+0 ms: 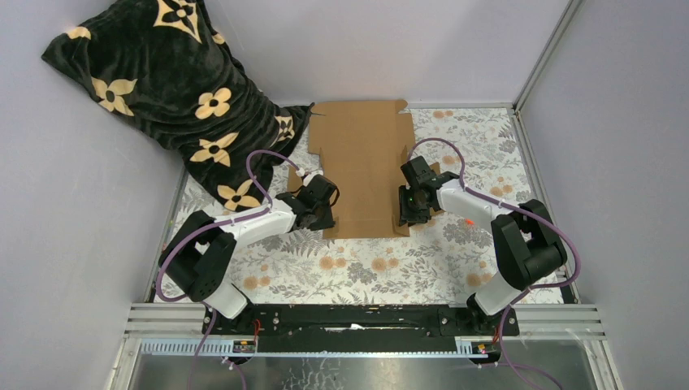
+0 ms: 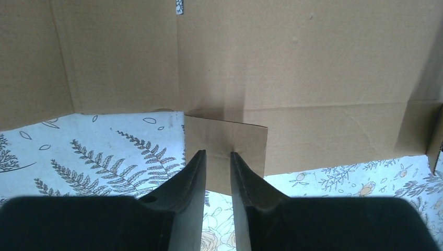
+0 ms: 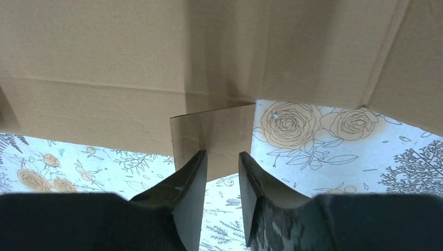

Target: Fold the paper box

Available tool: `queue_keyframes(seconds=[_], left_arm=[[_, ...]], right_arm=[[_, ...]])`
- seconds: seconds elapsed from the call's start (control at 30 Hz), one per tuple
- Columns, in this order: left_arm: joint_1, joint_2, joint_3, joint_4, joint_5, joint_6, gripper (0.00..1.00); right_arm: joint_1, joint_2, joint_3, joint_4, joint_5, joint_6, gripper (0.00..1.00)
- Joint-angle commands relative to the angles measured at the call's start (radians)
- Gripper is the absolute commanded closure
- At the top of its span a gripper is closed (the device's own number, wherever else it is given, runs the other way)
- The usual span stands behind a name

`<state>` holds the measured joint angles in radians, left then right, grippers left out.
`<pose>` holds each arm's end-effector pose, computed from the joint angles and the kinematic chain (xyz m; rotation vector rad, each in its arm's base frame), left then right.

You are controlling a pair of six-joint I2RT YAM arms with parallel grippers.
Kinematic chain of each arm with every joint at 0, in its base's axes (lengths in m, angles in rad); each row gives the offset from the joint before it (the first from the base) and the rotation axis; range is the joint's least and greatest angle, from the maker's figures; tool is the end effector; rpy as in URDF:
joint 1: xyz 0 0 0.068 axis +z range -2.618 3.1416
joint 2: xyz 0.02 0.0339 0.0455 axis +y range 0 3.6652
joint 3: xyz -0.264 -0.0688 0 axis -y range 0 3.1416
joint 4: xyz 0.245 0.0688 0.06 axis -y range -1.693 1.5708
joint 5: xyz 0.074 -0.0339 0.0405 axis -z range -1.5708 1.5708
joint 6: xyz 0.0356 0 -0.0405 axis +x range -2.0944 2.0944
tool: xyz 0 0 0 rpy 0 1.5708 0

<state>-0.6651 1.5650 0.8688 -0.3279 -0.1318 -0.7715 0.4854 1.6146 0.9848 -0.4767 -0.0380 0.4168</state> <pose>0.2403 -0.1825 0.1731 -0.1880 2.6170 -0.3537 0.2771 0.1477 0.1835 -0.1055 2.7194 0.3270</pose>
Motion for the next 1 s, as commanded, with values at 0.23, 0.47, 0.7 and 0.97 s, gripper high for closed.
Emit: queue_keyframes(seconds=[0.23,0.47,0.7,0.97], left_arm=[[-0.037,0.049,0.029,0.066,-0.026,-0.027,0.68],[-0.050,0.076,0.014,0.082,-0.033,-0.035,0.67],[-0.063,0.113,-0.004,0.099,-0.047,-0.036,0.63],[-0.076,0.127,-0.025,0.104,-0.054,-0.035,0.61]], right_arm=[[0.055,0.036,0.028,0.033,0.026,0.032,0.63],[0.094,0.067,0.015,0.037,0.090,0.052,0.62],[0.130,0.126,0.004,0.021,0.190,0.076,0.61],[0.150,0.160,-0.006,0.028,0.217,0.081,0.61]])
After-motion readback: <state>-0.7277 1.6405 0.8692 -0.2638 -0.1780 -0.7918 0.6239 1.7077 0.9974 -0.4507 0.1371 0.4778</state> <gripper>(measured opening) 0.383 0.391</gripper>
